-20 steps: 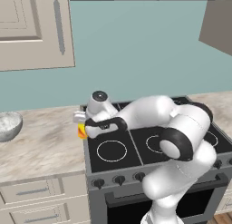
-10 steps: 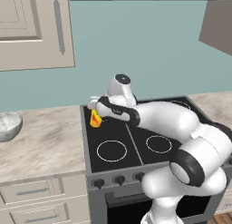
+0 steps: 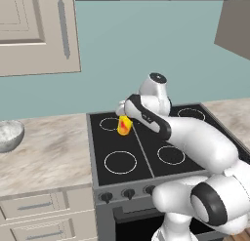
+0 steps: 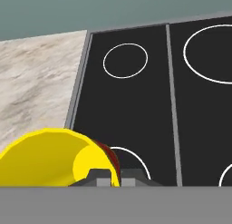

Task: Pick the cup and bowl from the counter and place them on the counter next to the sink.

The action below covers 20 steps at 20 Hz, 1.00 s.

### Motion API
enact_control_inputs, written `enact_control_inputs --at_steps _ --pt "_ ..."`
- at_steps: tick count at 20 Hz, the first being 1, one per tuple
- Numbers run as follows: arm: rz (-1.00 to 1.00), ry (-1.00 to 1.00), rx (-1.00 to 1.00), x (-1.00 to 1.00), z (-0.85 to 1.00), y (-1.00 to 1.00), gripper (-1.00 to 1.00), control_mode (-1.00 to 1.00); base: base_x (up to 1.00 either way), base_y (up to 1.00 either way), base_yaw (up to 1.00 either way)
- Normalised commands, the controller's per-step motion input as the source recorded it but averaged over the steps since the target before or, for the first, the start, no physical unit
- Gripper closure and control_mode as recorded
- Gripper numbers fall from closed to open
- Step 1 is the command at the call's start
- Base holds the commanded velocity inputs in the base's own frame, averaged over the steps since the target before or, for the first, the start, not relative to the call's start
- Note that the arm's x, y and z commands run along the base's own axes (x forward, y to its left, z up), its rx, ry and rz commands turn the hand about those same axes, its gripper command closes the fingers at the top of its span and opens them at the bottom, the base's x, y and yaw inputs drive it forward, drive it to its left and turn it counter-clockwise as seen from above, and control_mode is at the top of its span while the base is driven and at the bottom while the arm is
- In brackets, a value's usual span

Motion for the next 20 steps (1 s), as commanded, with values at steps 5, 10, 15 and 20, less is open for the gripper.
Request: enact_control_inputs --at_steps 5,10,15,20 --pt "0.20 0.00 -0.14 -0.16 0.27 -0.58 1.00 -1.00 0.00 0.00 0.00" --pt "0.28 0.00 -0.20 -0.24 0.15 -0.42 1.00 -1.00 0.00 0.00 0.00" --pt "0.28 0.00 -0.19 -0.36 0.02 -0.36 1.00 -1.00 0.00 0.00 0.00" --pt "0.08 -0.07 -0.01 -0.49 0.00 -0.34 1.00 -1.00 0.00 0.00 0.00"
